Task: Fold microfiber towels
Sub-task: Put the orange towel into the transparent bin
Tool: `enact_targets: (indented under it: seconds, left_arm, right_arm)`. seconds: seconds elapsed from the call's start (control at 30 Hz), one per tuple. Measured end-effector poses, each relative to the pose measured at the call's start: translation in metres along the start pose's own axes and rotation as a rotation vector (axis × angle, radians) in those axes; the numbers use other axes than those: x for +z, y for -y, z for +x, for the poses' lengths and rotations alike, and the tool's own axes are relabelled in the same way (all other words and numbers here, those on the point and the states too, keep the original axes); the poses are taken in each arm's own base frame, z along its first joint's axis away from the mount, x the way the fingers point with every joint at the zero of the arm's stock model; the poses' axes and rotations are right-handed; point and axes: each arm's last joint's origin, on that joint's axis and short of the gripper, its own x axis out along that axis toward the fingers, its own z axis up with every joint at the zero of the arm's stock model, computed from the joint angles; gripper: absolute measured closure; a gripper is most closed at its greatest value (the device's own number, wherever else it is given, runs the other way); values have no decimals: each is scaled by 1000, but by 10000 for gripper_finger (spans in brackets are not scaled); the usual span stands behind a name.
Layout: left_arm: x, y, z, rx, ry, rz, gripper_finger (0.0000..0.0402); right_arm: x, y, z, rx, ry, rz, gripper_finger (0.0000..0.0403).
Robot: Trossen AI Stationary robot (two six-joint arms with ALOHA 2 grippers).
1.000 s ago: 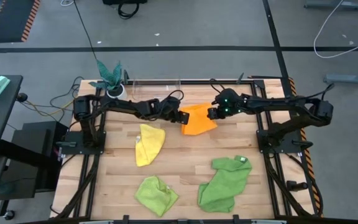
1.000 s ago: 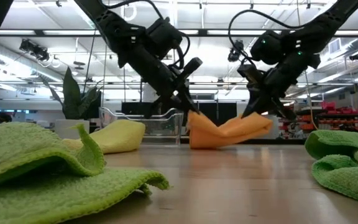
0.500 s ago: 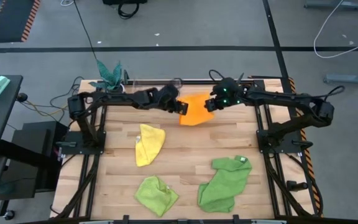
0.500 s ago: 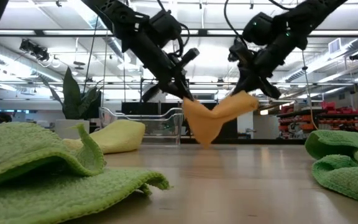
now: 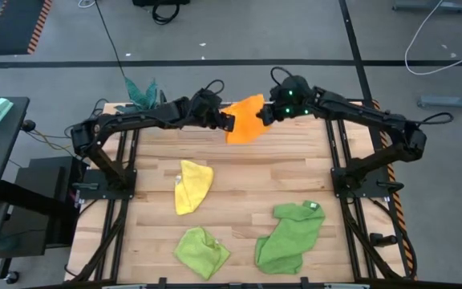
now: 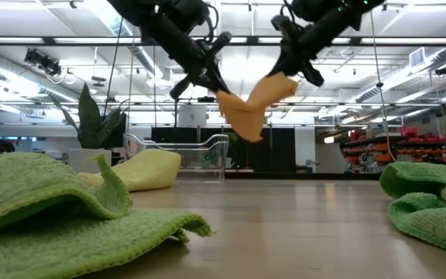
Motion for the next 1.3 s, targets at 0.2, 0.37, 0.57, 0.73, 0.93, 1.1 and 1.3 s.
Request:
enact_targets:
  seconds: [0.2, 0.37, 0.57, 0.73, 0.93, 1.1, 1.3]
  left_arm:
    - [27, -1, -18, 100, -12, 69, 394]
    - [46, -17, -34, 242, -61, 99, 394]
    - [59, -40, -50, 333, -80, 74, 394]
    - [63, -54, -59, 409, -97, 70, 394]
    - [71, -66, -66, 444, -76, 66, 394]
    - [77, -77, -75, 474, -65, 42, 394]
    - [78, -88, -77, 516, -94, 36, 394]
  right_arm:
    - [30, -8, 3, -28, -7, -26, 403]
    - [52, -17, 17, 11, -13, -45, 403]
    - [73, -17, 51, 44, -49, -40, 403]
    - [88, -19, 82, 68, -76, -49, 403]
    - [112, -20, 108, 125, -79, -53, 403]
    - [127, -19, 120, 108, -102, -53, 403]
    - [120, -6, 147, 73, -185, -32, 403]
